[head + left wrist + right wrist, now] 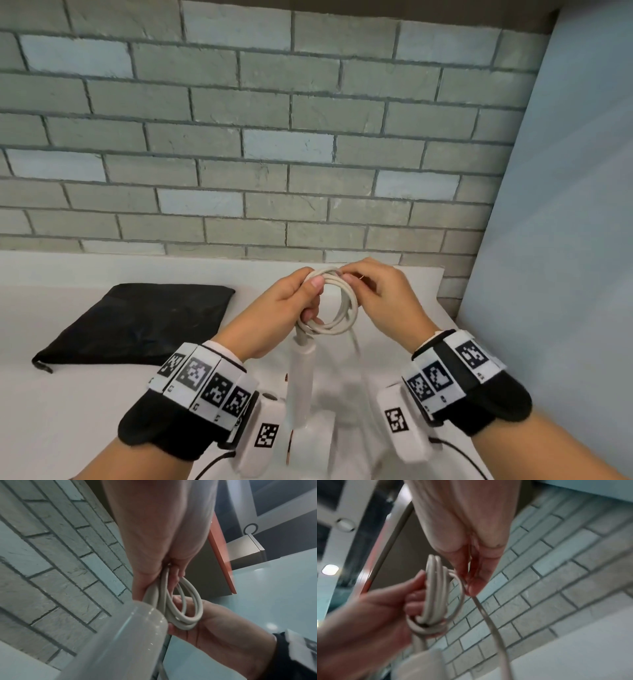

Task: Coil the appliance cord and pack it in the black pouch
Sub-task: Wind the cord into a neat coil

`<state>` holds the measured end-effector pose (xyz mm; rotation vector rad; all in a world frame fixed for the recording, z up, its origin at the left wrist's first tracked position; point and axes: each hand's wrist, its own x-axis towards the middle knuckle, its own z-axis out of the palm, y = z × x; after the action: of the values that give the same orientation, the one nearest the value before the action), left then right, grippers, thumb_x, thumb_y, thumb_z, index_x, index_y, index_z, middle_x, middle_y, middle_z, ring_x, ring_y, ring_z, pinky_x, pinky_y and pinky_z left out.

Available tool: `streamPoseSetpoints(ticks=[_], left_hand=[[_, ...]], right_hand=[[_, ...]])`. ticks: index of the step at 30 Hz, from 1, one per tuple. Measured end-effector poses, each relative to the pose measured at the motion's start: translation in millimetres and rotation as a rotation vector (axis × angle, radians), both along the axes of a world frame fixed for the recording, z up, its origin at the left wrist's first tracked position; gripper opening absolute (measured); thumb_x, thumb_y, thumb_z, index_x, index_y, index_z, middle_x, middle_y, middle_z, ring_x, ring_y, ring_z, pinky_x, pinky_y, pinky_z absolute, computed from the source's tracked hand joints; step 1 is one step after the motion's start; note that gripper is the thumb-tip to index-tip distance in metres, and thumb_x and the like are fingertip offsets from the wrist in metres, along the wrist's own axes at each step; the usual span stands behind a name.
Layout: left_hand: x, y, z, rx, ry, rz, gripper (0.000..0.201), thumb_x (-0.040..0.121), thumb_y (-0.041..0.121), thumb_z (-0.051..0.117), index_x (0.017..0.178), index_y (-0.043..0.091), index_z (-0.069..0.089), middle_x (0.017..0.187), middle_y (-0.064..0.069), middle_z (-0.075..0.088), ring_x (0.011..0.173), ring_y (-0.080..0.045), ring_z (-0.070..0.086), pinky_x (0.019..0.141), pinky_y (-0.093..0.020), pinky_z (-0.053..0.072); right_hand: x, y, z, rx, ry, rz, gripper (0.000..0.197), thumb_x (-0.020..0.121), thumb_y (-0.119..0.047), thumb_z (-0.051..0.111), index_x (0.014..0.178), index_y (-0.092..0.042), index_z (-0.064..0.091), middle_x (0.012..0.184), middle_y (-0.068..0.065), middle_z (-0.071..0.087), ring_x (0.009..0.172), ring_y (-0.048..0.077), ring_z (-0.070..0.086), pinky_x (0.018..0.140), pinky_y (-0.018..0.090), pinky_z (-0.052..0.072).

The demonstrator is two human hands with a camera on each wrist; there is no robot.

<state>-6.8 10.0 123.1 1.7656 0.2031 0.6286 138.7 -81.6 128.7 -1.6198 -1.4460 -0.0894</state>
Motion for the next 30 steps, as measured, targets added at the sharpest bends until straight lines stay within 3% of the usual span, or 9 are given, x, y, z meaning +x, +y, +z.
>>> streamPoseSetpoints(ticks=[4,7,9,12,20,23,26,28,30], left_hand=[[-2,-3,2,-0.072,-0.016,0.001,0.023,0.097,0.022,0.032,0.093,0.015,0.053,0.052,0.016,0.053,0.051,-0.001,0.046,0.054,-0.014,0.04],[-3,-5,2,-0.038,-0.006,0.033,0.025,0.097,0.022,0.032,0.104,0.012,0.054,0.052,0.018,0.057,0.05,0.001,0.05,0.054,-0.013,0.041],[-2,-3,1,0.005,-0.009,0.084,0.03,0.096,0.026,0.036,0.107,0.005,0.054,0.057,0.014,0.051,0.053,0.0,0.046,0.06,-0.019,0.042],[2,-3,-1,0.086,0.0,0.142,0.031,0.096,0.027,0.037,0.107,0.002,0.052,0.066,0.004,0.043,0.056,-0.003,0.043,0.067,-0.026,0.045],[14,1,-6,0.209,-0.058,0.269,0.021,0.097,0.023,0.035,0.097,0.012,0.052,0.069,0.001,0.046,0.052,0.003,0.044,0.054,-0.01,0.039],[19,4,-8,0.221,-0.054,0.286,0.017,0.097,0.022,0.036,0.089,0.017,0.05,0.066,0.002,0.045,0.05,0.004,0.044,0.052,-0.009,0.038],[24,5,-9,0.248,-0.045,0.32,0.02,0.096,0.024,0.037,0.078,0.023,0.046,0.062,0.003,0.042,0.048,0.002,0.042,0.05,-0.01,0.035],[25,6,-9,0.223,-0.046,0.333,0.02,0.096,0.024,0.037,0.079,0.02,0.046,0.062,0.004,0.041,0.05,0.0,0.04,0.052,-0.014,0.035],[24,8,-8,0.206,-0.04,0.356,0.02,0.096,0.025,0.038,0.086,0.011,0.048,0.063,0.001,0.041,0.057,-0.009,0.04,0.058,-0.021,0.037]], right_hand=[[-13,-6,1,-0.155,0.523,0.299,0.034,0.093,-0.03,0.042,0.115,-0.012,0.061,0.116,0.019,0.058,0.095,0.02,0.064,0.083,0.027,0.054],[-14,-12,1,-0.189,0.638,0.494,0.053,0.083,-0.047,0.046,0.12,-0.01,0.056,0.112,0.013,0.063,0.098,0.021,0.064,0.086,0.028,0.052],[-14,-12,0,-0.161,0.619,0.463,0.039,0.082,-0.028,0.061,0.115,-0.006,0.058,0.093,0.007,0.066,0.085,0.015,0.064,0.078,0.024,0.052],[-16,-9,1,-0.078,0.615,0.36,0.02,0.076,0.006,0.061,0.094,-0.005,0.062,0.071,0.003,0.062,0.066,0.011,0.059,0.066,0.02,0.048],[-28,-14,6,-0.077,1.049,0.627,0.027,0.077,0.011,0.037,0.092,0.0,0.057,0.061,0.002,0.065,0.061,0.013,0.064,0.062,0.021,0.052],[-28,-11,2,-0.084,0.911,0.523,0.021,0.079,0.0,0.055,0.099,-0.006,0.057,0.06,-0.004,0.054,0.058,0.008,0.054,0.066,0.02,0.049],[-24,-8,-8,-0.084,0.607,0.29,0.03,0.078,-0.002,0.061,0.106,-0.011,0.058,0.075,0.006,0.049,0.072,0.022,0.05,0.083,0.036,0.05],[-20,-7,-11,-0.021,0.366,0.069,0.028,0.081,-0.001,0.06,0.107,-0.013,0.058,0.098,0.005,0.051,0.084,0.014,0.056,0.078,0.026,0.053],[-15,-11,-9,0.004,0.318,-0.025,0.022,0.08,0.001,0.06,0.095,-0.015,0.057,0.094,0.0,0.05,0.083,0.013,0.058,0.066,0.025,0.058]])
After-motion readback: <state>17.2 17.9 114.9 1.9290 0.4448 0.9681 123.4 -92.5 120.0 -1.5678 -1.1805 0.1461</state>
